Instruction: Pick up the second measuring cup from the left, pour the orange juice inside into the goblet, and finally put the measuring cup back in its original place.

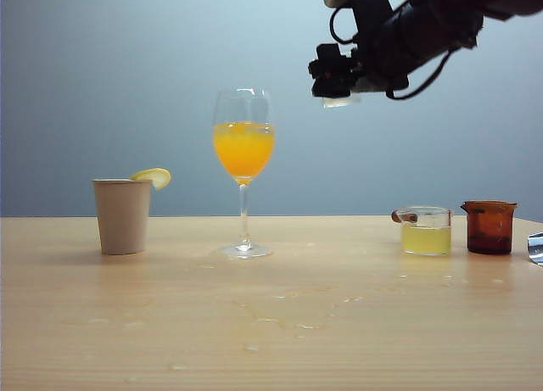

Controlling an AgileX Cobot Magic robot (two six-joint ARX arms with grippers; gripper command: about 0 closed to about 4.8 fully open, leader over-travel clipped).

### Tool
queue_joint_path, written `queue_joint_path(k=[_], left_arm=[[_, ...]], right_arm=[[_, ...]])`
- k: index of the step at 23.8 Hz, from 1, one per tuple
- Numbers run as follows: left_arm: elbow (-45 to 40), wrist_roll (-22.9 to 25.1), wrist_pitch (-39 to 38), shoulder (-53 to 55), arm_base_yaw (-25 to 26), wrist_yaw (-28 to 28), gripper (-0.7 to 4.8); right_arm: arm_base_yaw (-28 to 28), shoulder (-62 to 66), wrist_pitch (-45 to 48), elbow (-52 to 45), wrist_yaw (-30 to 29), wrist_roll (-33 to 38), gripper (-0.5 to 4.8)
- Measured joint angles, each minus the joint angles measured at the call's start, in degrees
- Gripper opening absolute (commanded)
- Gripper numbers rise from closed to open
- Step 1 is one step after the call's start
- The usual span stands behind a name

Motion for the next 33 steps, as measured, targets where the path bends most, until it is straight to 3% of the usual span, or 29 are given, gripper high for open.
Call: queue_joint_path(k=[11,33], left_arm=[[0.0,0.0,-0.4,0.0,0.0,0.0,-0.06],[0.0,0.0,-0.4,0.0,0.0,0.0,-0.06]], right_arm=[[0.2,0.4,5.1,-8.6,0.2,4.8,2.84],[2.3,13.3,15.0,-9.2,1.0,9.1,2.83]])
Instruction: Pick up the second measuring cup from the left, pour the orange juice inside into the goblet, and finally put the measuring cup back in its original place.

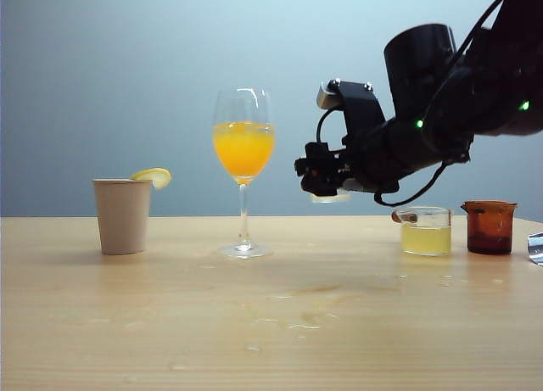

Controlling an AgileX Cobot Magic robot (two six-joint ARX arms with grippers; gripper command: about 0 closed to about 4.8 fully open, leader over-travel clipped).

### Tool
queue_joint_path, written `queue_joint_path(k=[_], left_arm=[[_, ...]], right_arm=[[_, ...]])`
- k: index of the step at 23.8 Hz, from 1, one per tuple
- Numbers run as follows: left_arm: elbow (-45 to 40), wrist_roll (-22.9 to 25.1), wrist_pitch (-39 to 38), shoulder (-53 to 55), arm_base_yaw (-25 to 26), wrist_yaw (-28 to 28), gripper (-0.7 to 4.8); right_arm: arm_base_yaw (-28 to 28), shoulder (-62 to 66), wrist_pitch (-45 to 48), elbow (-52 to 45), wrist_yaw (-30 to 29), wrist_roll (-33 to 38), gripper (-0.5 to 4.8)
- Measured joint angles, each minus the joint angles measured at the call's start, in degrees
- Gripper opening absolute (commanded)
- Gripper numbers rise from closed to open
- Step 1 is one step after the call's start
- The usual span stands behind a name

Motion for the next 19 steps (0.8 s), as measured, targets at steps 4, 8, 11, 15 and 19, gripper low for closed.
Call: queue_joint_path(k=[4,8,11,15,19], left_arm=[[0.0,0.0,0.0,0.0,0.0,0.0,-0.06],[0.0,0.0,0.0,0.0,0.0,0.0,-0.06],[0.0,0.0,0.0,0.0,0.0,0.0,-0.06],[0.0,0.0,0.0,0.0,0.0,0.0,-0.06],[0.0,0.0,0.0,0.0,0.0,0.0,-0.06]], right_arm=[[0.0,2.2,2.6,0.0,0.0,0.0,2.88],[0.0,3.8,3.0,0.0,0.0,1.3,3.02],[0.0,4.9,3.1,0.0,0.0,1.7,3.02],[0.0,5.6,3.1,0.0,0.0,1.7,3.02],[0.0,5.6,3.1,0.0,0.0,1.7,3.02]])
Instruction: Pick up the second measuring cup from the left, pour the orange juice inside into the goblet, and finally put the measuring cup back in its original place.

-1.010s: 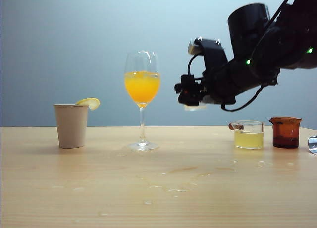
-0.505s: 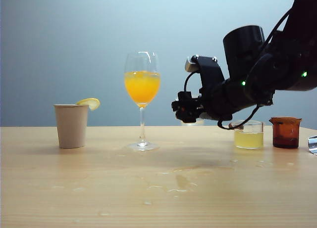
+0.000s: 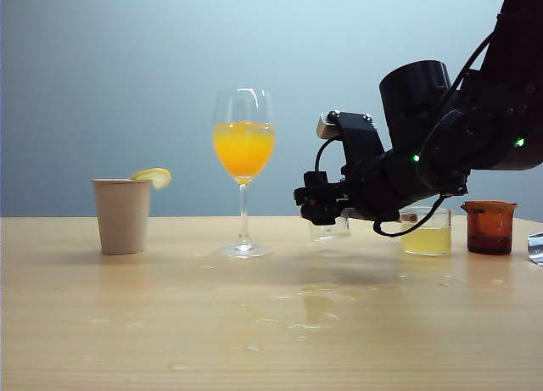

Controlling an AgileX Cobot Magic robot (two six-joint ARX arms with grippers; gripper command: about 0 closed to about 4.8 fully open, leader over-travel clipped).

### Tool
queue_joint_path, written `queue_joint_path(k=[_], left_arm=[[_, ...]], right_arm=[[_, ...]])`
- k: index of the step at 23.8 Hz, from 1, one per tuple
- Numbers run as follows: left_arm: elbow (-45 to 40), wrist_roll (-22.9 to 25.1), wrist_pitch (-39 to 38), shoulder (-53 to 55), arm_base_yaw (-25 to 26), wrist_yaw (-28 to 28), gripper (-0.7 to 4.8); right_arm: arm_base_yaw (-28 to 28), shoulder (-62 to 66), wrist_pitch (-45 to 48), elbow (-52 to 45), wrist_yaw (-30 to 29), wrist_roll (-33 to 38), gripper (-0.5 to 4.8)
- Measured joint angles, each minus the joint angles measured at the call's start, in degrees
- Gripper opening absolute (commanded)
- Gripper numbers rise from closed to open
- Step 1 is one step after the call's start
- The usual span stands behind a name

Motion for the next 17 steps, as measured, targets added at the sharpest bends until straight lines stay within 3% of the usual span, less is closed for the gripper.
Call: queue_joint_path(k=[17], left_arm=[[0.0,0.0,0.0,0.0,0.0,0.0,-0.06]], right_arm=[[0.0,1.2,0.6,0.0,-1.5,0.0,3.05]])
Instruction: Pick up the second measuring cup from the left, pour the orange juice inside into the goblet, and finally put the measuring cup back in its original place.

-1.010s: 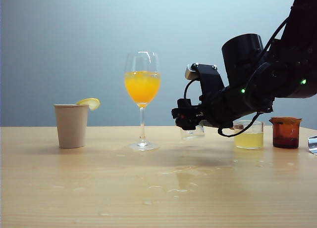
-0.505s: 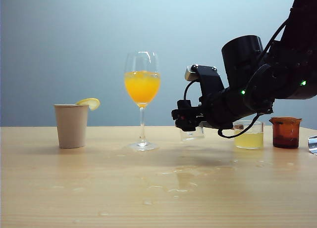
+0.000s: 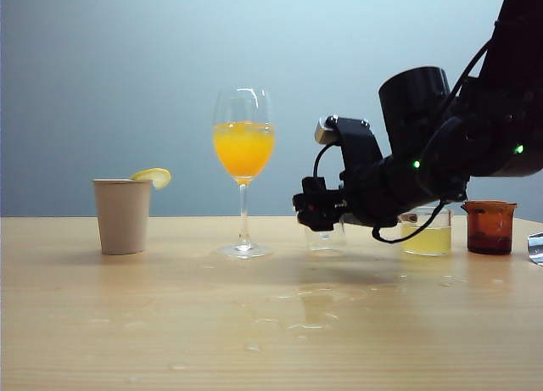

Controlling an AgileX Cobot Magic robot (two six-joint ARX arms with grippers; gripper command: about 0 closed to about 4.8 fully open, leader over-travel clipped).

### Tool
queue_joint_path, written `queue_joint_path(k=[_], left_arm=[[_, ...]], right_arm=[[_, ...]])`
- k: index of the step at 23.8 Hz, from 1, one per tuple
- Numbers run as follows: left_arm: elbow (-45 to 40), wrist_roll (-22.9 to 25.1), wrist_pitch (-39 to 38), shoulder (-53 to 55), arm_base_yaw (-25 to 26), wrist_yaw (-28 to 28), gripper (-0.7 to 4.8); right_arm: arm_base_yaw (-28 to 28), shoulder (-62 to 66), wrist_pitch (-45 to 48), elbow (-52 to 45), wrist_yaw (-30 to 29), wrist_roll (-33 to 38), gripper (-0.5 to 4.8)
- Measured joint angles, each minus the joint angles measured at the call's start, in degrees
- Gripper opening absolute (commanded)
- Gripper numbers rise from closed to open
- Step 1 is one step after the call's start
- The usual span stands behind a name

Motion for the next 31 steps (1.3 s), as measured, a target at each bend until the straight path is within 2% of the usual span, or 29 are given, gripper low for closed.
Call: queue_joint_path(k=[3,6,7,16,31], left_arm=[[0.0,0.0,0.0,0.0,0.0,0.0,-0.06],[0.0,0.0,0.0,0.0,0.0,0.0,-0.06],[0.0,0.0,0.0,0.0,0.0,0.0,-0.06],[0.0,0.0,0.0,0.1,0.0,0.0,-0.06],[0.0,0.0,-0.7,0.1,0.0,0.6,-0.06]], right_arm=[[0.0,0.3,0.2,0.0,0.0,0.0,3.15],[0.0,0.3,0.5,0.0,0.0,0.0,3.88],[0.0,0.3,0.5,0.0,0.0,0.0,3.98],[0.0,0.2,0.3,0.0,-2.0,0.1,4.0],[0.1,-7.1,-15.6,0.0,-2.0,0.0,4.0]])
